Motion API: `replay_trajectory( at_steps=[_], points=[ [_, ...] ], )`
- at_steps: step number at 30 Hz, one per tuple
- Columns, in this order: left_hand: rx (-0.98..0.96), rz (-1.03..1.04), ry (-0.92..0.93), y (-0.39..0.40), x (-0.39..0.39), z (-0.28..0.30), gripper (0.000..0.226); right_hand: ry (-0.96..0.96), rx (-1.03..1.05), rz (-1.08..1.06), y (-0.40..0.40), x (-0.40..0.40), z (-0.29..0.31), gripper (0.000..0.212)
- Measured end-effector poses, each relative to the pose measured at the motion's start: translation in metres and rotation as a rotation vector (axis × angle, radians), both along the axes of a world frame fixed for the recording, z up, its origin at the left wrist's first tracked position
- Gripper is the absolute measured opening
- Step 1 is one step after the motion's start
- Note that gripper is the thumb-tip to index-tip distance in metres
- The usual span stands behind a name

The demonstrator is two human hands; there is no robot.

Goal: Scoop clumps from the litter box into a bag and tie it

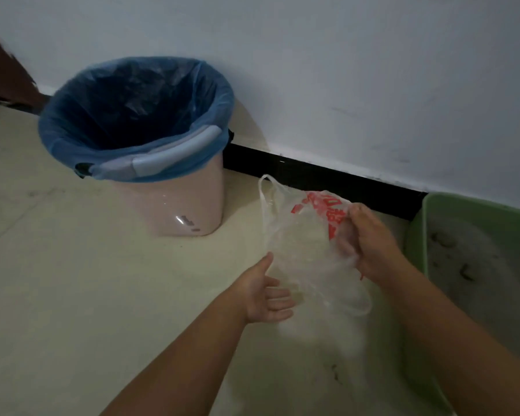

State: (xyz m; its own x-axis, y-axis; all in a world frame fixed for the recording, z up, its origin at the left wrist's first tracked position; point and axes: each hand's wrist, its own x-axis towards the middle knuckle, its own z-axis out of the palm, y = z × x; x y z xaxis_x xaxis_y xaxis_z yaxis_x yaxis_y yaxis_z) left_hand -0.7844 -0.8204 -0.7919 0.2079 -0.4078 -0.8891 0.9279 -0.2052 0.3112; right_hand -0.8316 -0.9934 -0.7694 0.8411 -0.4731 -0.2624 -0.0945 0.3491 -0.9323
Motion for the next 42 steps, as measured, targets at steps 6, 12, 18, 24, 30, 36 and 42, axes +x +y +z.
replay_trajectory(
  at_steps=[6, 12, 18, 24, 30, 36, 42],
  points=[
    [-0.219, 0.109, -0.001, -0.036, -0.018, 0.001, 0.022, 0.027, 0.026, -0.076, 0.006, -0.024, 0.024, 0.035],
    [0.045, 0.054, -0.51, -0.046, -0.003, -0.016, 0.031, 0.737, -0.606, 0.061, 0.005, -0.071, 0.018, 0.03],
    [0.278, -0.241, -1.043, -0.033, 0.005, -0.015, 0.026, 0.742, -1.401, 0.782, 0.038, -0.085, 0.048, 0.024],
    [0.055, -0.393, -1.167, -0.013, 0.017, 0.002, 0.009, 0.647, -1.815, 0.308, 0.015, -0.033, 0.037, 0.046],
    [0.062, 0.045, -0.72, 0.003, 0.021, 0.004, 0.031, 0.637, -1.214, 0.194, -0.003, -0.034, 0.015, 0.031],
    [0.134, -0.491, -0.955, 0.009, -0.013, -0.004, 0.045, 0.558, -0.906, 0.377, 0.0, -0.036, 0.008, 0.024],
    [0.44, -0.599, -1.397, 0.001, -0.004, -0.023, 0.021, 0.509, -0.743, 0.755, 0.0, -0.027, 0.037, 0.016]
  ],
)
